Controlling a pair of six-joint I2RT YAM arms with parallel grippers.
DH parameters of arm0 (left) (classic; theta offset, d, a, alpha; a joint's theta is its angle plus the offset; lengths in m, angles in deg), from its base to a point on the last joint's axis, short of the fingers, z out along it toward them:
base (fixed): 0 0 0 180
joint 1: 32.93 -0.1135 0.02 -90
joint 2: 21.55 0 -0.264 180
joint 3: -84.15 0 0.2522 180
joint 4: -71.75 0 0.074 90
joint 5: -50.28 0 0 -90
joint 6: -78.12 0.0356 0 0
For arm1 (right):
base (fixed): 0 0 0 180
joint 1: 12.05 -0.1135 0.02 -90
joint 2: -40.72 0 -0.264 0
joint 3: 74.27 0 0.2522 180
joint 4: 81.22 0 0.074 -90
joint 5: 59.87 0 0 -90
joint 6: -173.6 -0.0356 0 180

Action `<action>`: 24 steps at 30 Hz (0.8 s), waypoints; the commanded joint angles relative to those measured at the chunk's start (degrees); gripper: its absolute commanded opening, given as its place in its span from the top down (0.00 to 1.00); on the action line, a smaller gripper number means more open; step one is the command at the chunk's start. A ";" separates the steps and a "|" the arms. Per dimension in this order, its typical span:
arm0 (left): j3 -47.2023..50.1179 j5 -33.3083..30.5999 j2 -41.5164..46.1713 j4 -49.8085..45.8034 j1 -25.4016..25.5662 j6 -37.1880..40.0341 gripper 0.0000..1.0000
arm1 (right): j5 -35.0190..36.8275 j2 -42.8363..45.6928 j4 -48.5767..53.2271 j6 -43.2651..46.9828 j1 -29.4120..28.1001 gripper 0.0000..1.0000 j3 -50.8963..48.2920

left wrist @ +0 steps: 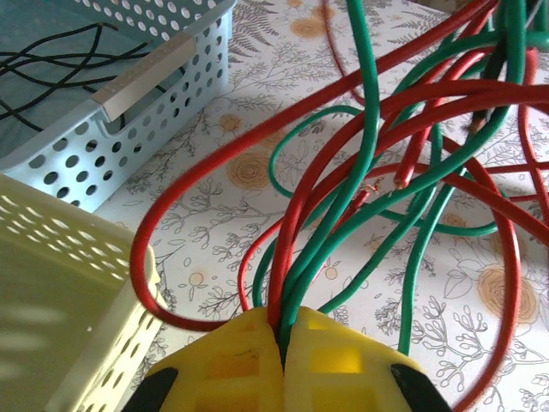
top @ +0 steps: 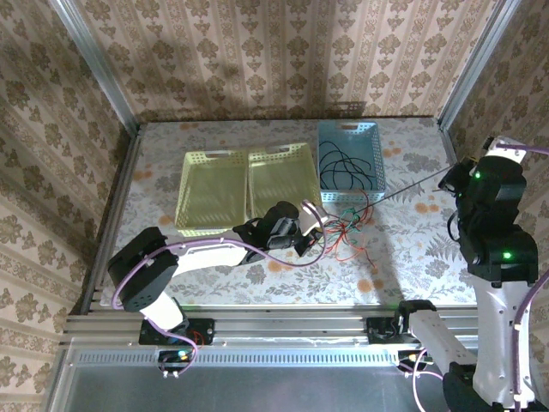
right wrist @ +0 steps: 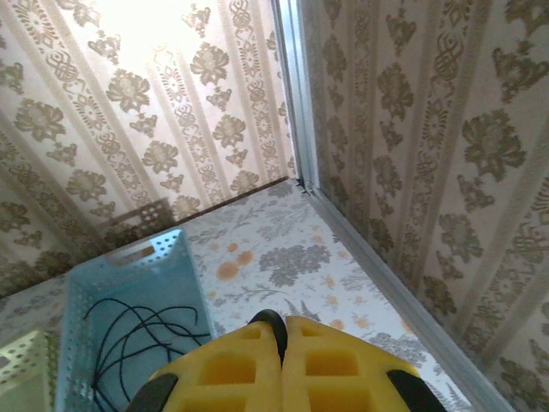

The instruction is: Untangle the cables

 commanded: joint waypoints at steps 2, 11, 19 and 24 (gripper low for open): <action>1.97 -6.65 -2.79 -12.59 -0.71 0.30 1.00 | 9.57 1.30 -8.38 2.39 2.96 1.00 4.97; 2.05 -8.40 -4.74 -12.82 -0.40 -0.84 1.00 | 0.99 0.09 -7.27 1.72 4.18 1.00 7.83; 4.49 -6.22 -1.06 -7.36 -0.18 -0.38 1.00 | -14.86 -1.07 -5.34 0.17 4.09 1.00 7.12; 6.50 -7.40 1.73 -2.84 -0.68 -1.48 1.00 | -19.61 -3.77 -5.24 -3.19 2.69 1.00 7.50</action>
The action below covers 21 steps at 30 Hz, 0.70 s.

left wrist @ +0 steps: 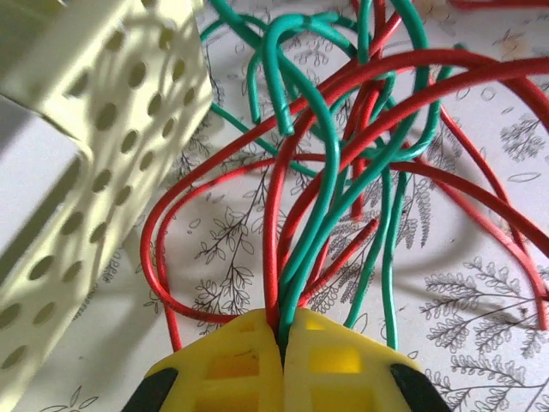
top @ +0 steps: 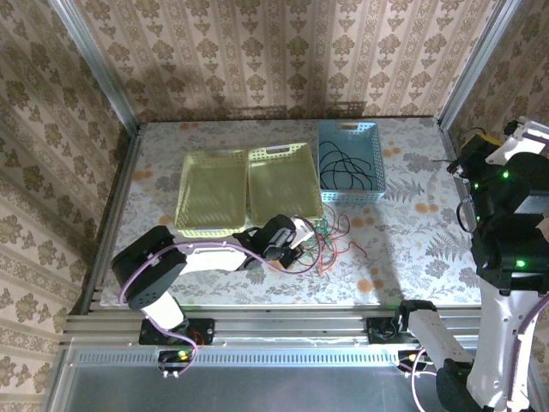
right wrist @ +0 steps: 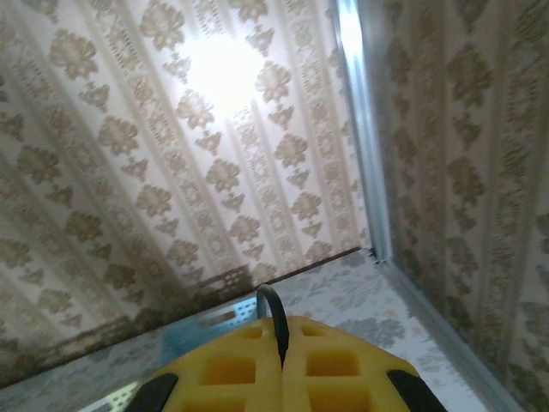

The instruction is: Untangle the cables

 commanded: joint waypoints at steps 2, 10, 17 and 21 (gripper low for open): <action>0.68 -1.30 2.98 5.18 -0.87 -2.30 1.00 | -6.37 -3.02 -0.62 -3.98 -3.00 1.00 -0.39; 0.79 -1.26 3.59 6.56 -2.03 -4.30 1.00 | 7.35 -19.90 -2.38 -1.33 -20.99 1.00 4.54; 0.67 -1.04 3.96 5.68 -2.04 -4.65 1.00 | 8.89 -35.70 -3.40 -0.96 -20.91 1.00 10.13; 0.71 -0.90 4.26 5.14 -2.00 -4.51 1.00 | 8.60 -41.67 -3.69 -0.14 -20.60 1.00 11.67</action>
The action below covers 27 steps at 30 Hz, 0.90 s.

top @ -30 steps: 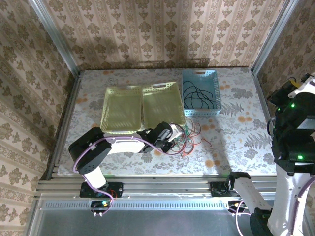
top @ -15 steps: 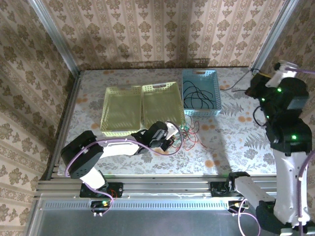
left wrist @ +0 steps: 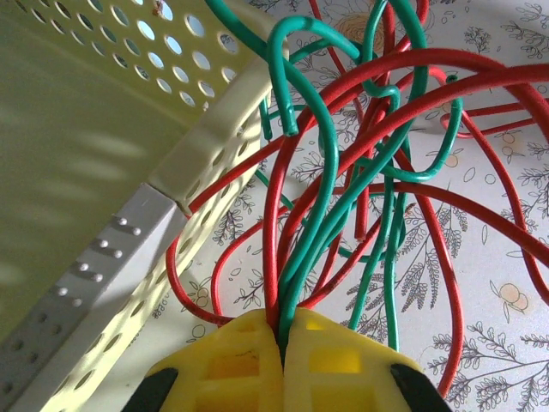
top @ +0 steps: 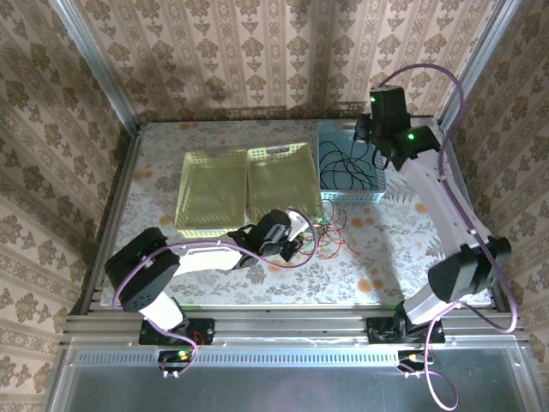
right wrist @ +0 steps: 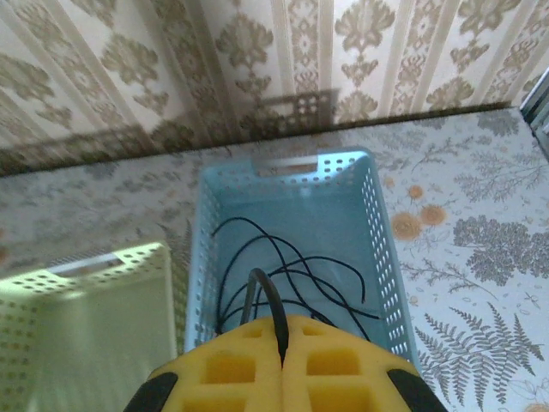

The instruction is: Untangle the cables

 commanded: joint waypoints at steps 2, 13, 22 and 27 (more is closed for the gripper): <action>0.29 0.05 2.71 0.82 -0.45 -1.21 1.00 | 1.34 -3.33 -1.60 0.96 0.29 1.00 2.87; -0.77 1.72 2.01 -0.25 -0.42 -0.58 1.00 | 1.00 -20.75 0.74 -2.59 1.63 1.00 6.20; 0.09 1.63 3.04 -0.28 -0.45 -0.76 1.00 | 5.54 -26.44 -0.34 -4.93 2.34 0.85 1.28; 0.16 1.70 3.24 -0.38 -0.45 -0.72 1.00 | 5.23 -18.79 -7.09 -5.95 2.45 0.47 -6.66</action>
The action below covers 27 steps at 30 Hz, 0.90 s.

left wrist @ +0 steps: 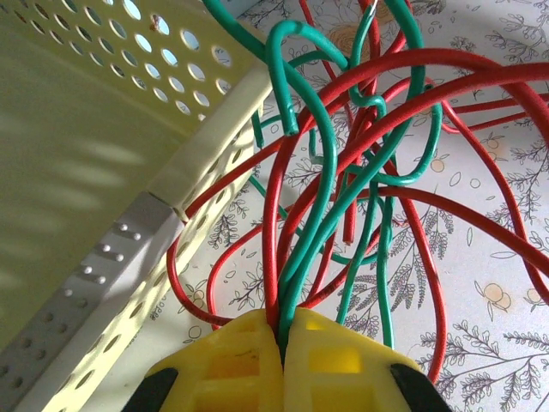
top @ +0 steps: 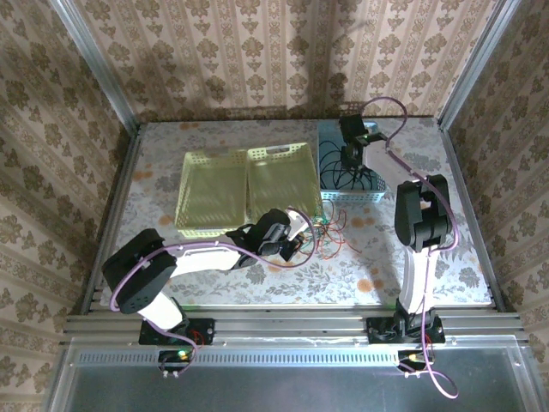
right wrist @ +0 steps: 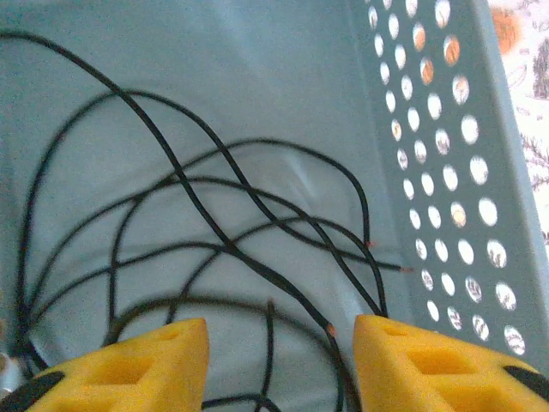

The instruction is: Untangle the cables

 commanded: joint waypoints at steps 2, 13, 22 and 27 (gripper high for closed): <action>0.05 0.92 1.94 0.16 -0.46 -0.75 1.00 | 1.67 11.02 -6.97 -1.51 0.21 0.45 -6.39; -0.24 1.64 1.27 0.42 -0.50 -0.60 1.00 | -2.17 31.24 -6.78 0.88 -0.02 0.42 -20.64; -0.14 1.79 1.16 0.49 -0.48 -0.35 1.00 | -32.03 50.31 -4.72 -0.27 -6.11 0.42 -40.62; -0.63 2.36 0.24 0.26 -0.60 -0.10 1.00 | -41.89 55.73 -4.18 -0.19 -10.53 0.42 -47.97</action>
